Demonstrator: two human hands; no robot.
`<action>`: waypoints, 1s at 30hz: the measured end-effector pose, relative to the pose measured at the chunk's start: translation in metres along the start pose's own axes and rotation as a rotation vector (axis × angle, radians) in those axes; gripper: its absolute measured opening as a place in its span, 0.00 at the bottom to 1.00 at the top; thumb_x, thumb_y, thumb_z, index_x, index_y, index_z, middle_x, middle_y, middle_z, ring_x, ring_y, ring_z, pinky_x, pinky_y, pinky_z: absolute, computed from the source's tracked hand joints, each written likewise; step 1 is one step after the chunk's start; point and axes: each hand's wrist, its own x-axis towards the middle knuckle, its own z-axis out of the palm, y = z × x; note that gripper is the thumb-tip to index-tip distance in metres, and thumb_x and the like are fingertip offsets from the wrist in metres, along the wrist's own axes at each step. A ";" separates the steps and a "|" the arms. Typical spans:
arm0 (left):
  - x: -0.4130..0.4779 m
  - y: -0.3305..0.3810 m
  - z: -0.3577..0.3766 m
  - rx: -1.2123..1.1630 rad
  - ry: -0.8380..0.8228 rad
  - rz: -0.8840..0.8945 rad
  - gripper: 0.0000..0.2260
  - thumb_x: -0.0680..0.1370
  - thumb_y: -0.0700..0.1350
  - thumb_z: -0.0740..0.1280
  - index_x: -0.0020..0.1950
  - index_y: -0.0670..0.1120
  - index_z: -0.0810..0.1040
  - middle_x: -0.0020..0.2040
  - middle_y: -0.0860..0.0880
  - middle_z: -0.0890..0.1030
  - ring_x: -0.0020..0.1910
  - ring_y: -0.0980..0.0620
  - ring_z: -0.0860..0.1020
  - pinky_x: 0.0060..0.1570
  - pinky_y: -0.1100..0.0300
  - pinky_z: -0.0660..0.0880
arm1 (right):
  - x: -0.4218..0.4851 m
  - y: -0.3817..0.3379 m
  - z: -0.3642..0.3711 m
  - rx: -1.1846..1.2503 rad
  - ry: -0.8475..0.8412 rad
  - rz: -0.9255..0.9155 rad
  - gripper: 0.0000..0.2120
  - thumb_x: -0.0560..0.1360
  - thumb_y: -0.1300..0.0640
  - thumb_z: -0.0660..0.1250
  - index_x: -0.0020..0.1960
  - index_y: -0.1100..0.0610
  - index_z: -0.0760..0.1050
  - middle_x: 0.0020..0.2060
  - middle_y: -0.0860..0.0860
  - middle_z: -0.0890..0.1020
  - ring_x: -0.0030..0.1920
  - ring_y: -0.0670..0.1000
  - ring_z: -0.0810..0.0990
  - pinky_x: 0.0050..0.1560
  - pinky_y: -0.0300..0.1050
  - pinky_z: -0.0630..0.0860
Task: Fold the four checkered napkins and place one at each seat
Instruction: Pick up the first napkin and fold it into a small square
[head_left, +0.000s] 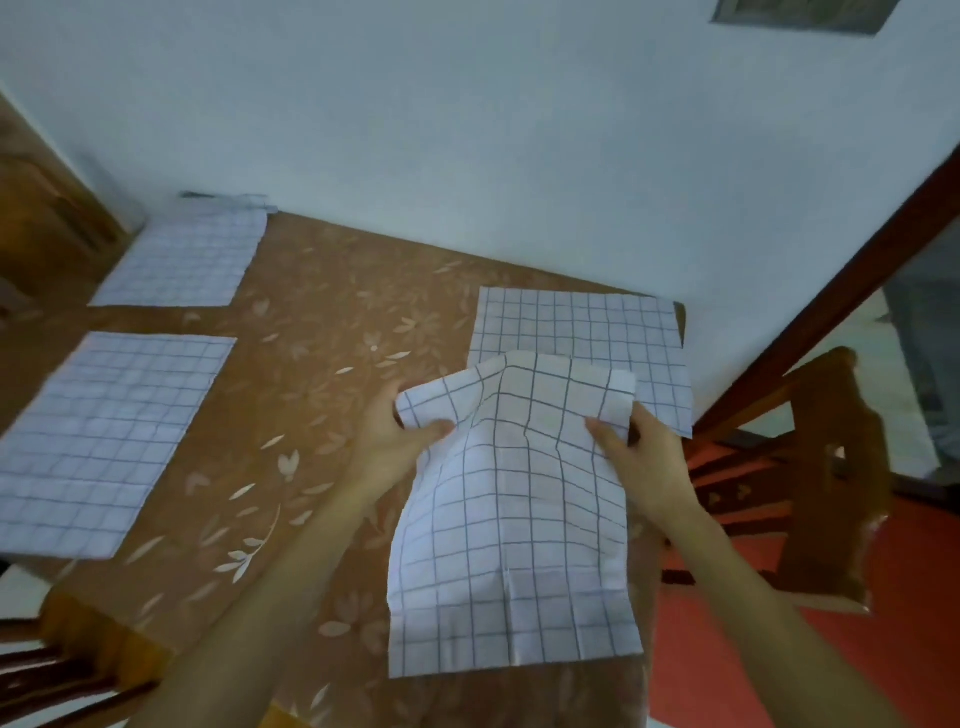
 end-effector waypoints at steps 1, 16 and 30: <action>-0.009 0.018 -0.001 0.019 0.009 0.047 0.22 0.69 0.49 0.80 0.60 0.48 0.78 0.52 0.55 0.83 0.50 0.57 0.82 0.49 0.63 0.81 | -0.006 -0.011 -0.008 0.018 0.006 -0.036 0.11 0.78 0.49 0.70 0.46 0.57 0.76 0.34 0.55 0.81 0.31 0.49 0.76 0.31 0.38 0.73; -0.117 0.186 0.015 -0.244 0.030 0.396 0.06 0.79 0.39 0.69 0.43 0.40 0.81 0.37 0.40 0.80 0.34 0.52 0.81 0.34 0.60 0.79 | -0.082 -0.149 -0.065 0.113 0.101 -0.605 0.07 0.81 0.51 0.65 0.55 0.52 0.79 0.48 0.46 0.81 0.48 0.44 0.79 0.43 0.36 0.76; -0.113 0.198 0.000 -0.104 0.235 0.556 0.11 0.78 0.40 0.71 0.60 0.49 0.81 0.55 0.55 0.83 0.55 0.59 0.81 0.57 0.56 0.79 | -0.082 -0.161 -0.102 0.422 0.081 -0.548 0.06 0.79 0.60 0.69 0.49 0.49 0.80 0.42 0.38 0.85 0.44 0.38 0.83 0.43 0.28 0.76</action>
